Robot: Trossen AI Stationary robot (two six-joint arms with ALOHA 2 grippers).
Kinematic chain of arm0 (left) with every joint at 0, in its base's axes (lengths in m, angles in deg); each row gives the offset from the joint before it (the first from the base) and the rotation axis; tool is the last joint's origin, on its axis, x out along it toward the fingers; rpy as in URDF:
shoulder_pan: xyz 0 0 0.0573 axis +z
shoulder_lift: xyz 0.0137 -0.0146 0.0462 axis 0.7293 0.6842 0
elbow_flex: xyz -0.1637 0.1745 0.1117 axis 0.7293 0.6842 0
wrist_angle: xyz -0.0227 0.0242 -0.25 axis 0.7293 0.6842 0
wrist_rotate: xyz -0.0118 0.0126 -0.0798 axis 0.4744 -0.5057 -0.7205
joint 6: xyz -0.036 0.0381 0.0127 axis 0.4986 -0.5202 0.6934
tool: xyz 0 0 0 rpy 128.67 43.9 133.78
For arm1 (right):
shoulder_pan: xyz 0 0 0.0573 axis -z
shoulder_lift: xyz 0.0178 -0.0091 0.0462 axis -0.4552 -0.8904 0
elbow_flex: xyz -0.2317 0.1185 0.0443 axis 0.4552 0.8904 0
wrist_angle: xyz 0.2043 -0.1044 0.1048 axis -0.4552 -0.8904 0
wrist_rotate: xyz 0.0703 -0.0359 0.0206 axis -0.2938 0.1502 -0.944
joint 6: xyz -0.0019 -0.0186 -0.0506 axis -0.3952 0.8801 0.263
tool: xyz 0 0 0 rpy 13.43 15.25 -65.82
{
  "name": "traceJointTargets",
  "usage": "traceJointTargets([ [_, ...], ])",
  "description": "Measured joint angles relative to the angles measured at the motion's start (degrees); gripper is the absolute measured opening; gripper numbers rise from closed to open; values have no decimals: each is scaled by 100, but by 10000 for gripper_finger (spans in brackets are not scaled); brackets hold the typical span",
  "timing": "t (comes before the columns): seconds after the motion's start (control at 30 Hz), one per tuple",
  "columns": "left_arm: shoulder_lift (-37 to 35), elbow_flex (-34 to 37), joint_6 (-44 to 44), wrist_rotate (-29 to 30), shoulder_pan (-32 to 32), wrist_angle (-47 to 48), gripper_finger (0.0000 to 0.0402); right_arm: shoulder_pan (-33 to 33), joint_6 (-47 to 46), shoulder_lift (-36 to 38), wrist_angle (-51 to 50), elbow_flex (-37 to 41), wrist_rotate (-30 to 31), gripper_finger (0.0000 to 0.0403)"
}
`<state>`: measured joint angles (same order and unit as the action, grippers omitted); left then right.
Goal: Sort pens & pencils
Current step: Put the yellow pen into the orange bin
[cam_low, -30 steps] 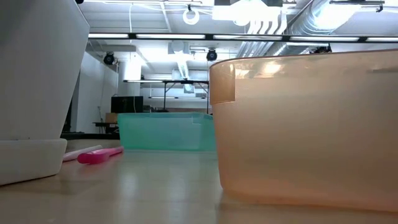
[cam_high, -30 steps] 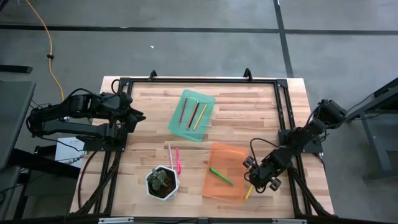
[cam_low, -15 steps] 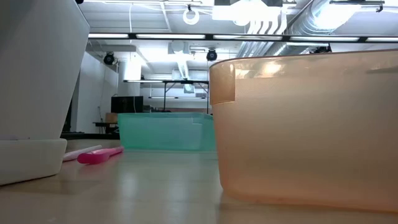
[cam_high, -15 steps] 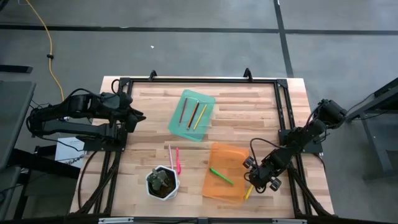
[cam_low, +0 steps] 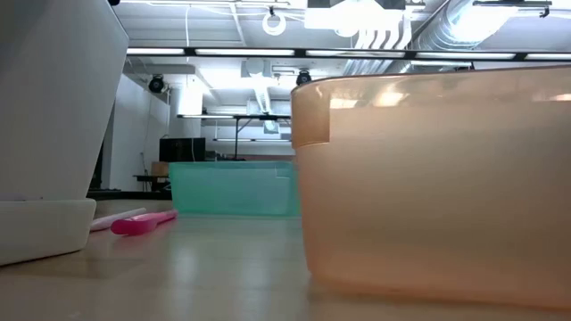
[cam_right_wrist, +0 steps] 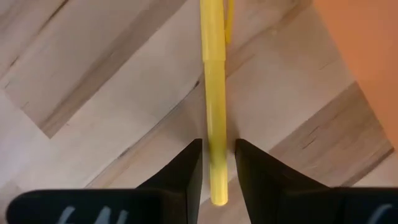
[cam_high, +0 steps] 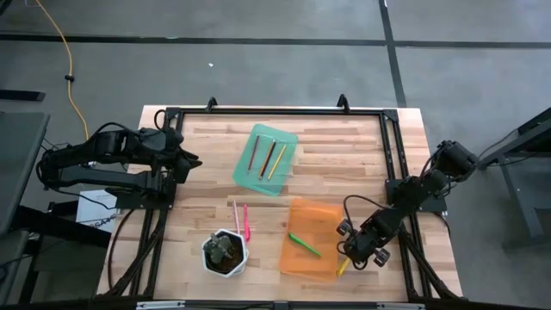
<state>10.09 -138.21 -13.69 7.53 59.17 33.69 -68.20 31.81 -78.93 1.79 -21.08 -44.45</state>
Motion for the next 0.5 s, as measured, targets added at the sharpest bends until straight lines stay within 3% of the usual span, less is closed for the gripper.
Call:
traceJointTargets([
  [0.5,2,0,-2,-2,1,0,138,-4,2,-39,51,-110,77,87],
])
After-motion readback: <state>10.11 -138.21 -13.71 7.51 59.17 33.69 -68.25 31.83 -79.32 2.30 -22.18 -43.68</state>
